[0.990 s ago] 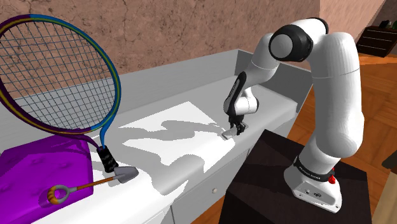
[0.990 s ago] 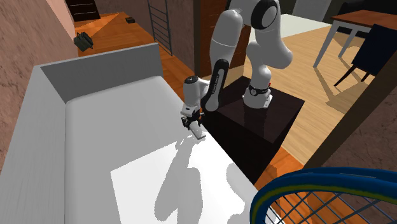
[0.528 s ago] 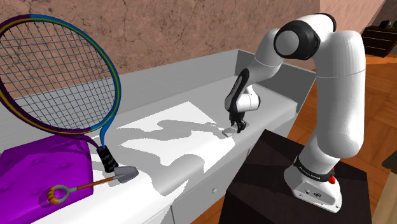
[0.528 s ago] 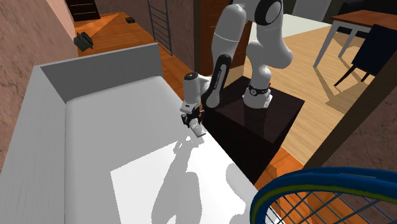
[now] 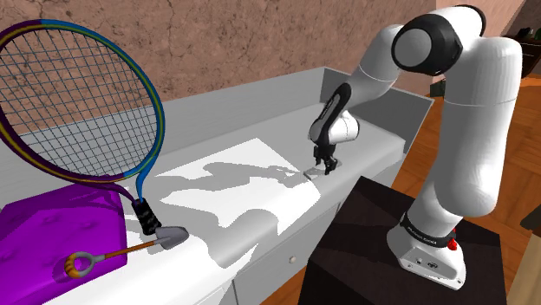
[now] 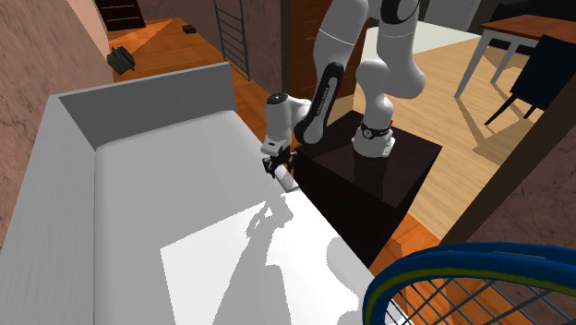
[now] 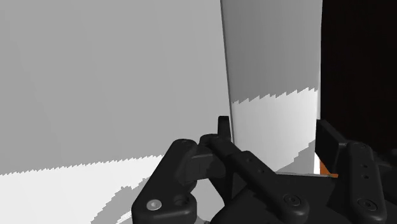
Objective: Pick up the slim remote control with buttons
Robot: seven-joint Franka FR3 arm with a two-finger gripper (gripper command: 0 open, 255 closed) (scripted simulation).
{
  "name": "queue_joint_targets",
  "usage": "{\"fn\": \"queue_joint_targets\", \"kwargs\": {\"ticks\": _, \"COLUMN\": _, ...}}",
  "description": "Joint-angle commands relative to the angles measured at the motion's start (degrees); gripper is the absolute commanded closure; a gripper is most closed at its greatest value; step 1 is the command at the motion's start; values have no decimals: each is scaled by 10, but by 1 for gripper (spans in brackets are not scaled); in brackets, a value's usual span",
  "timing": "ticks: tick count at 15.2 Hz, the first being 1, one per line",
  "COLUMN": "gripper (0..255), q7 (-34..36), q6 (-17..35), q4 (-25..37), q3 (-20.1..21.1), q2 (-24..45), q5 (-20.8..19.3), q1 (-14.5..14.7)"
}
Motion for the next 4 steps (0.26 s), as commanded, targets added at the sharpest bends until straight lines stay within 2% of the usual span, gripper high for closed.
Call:
{"fn": "queue_joint_targets", "kwargs": {"ticks": 1, "gripper": 255, "q7": 14, "q6": -14, "q4": -2, "q3": -15, "q2": -17, "q5": -19, "q1": 11}}
{"fn": "queue_joint_targets", "kwargs": {"ticks": 4, "gripper": 255, "q7": 23, "q6": -22, "q4": -4, "q3": -23, "q2": -27, "q5": -31, "q1": 16}}
